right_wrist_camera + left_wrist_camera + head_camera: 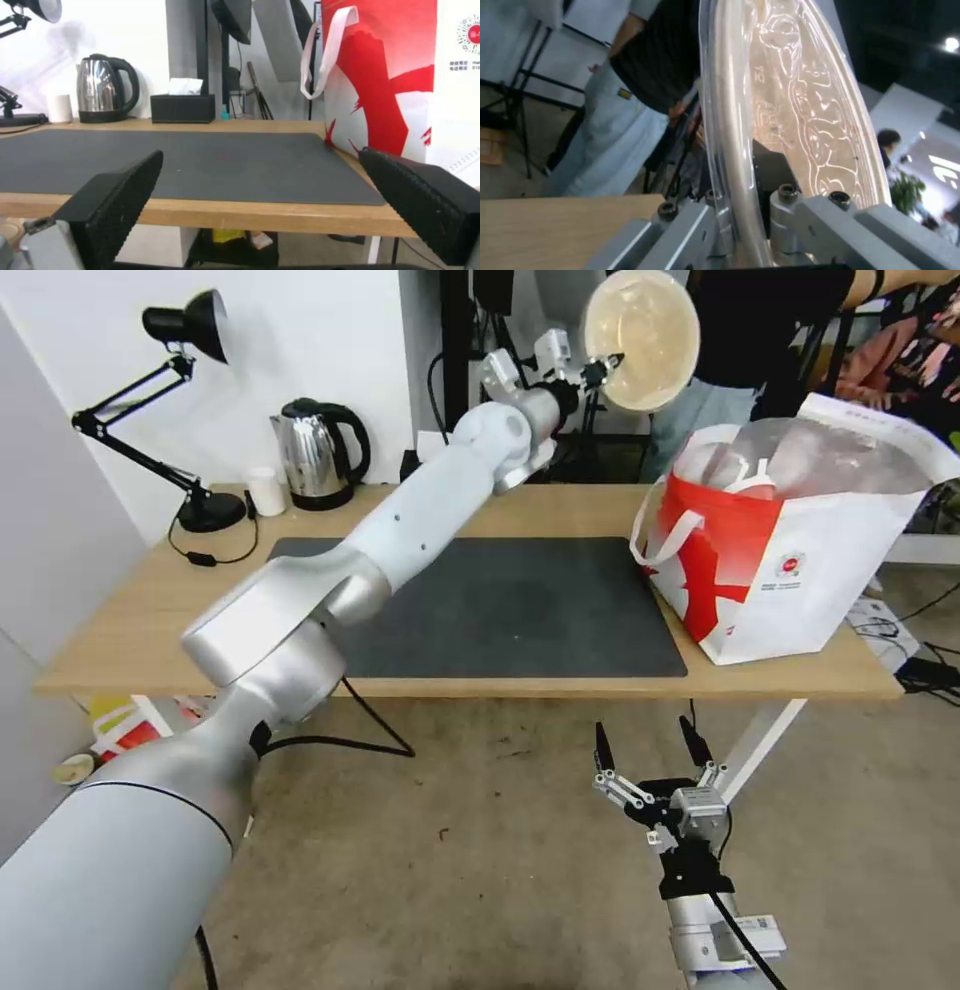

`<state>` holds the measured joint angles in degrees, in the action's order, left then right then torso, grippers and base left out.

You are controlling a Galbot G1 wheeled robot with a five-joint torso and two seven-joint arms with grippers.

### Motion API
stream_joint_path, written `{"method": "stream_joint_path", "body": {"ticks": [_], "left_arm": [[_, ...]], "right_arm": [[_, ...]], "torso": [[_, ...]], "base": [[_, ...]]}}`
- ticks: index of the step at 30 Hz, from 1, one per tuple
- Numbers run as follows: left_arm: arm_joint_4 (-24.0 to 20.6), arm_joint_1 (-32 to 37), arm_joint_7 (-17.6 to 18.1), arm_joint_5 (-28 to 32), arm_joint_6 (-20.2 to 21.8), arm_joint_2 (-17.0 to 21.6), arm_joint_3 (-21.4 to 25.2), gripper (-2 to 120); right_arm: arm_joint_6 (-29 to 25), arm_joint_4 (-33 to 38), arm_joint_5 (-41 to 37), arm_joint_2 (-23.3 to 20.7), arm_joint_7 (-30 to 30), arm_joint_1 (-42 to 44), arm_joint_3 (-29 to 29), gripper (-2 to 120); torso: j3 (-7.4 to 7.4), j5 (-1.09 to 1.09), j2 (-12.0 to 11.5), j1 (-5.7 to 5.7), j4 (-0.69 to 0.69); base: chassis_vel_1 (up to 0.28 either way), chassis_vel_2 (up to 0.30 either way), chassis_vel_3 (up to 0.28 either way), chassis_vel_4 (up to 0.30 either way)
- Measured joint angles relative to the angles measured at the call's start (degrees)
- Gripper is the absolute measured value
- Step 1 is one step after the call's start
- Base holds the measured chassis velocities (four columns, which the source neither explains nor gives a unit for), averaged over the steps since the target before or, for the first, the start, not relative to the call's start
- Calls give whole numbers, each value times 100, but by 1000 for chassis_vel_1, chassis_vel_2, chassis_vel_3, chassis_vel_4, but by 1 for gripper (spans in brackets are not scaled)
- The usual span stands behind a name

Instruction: Pick up the trash from the table and place it into the takeout bag.

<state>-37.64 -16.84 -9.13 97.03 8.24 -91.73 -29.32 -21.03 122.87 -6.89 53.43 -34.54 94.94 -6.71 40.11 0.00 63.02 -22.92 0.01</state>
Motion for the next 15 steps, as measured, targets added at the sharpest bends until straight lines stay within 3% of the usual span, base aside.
{"method": "stream_joint_path", "body": {"ticks": [3, 4, 8, 9, 12, 15], "left_arm": [[-10, -43, -733, 29, 86, 12, -370, 2], [-10, -43, -733, 29, 86, 12, -370, 2], [-84, -92, -1556, 272, 5, 9, -765, 2], [-84, -92, -1556, 272, 5, 9, -765, 2], [-136, -4, -2121, 328, -71, 12, -888, 2], [-162, 66, -2326, 371, -90, 14, -897, 2]], "right_arm": [[0, 0, 0, 0, 0, 0, 0, 100], [0, 0, 0, 0, 0, 0, 0, 100], [0, 0, 0, 0, 0, 0, 0, 100], [0, 0, 0, 0, 0, 0, 0, 100], [0, 0, 0, 0, 0, 0, 0, 100], [0, 0, 0, 0, 0, 0, 0, 100]], "torso": [[0, 0, 0, 0, 0], [0, 0, 0, 0, 0], [0, 1, 0, 0, -2], [0, 1, 0, 0, -2], [0, 0, 0, 0, -1], [0, 1, 0, 0, 0]], "base": [[0, 0, 0, 0], [0, 0, 0, 0], [0, 0, 0, 0], [0, 0, 0, 0], [0, 0, 0, 0], [0, 0, 0, 0]]}}
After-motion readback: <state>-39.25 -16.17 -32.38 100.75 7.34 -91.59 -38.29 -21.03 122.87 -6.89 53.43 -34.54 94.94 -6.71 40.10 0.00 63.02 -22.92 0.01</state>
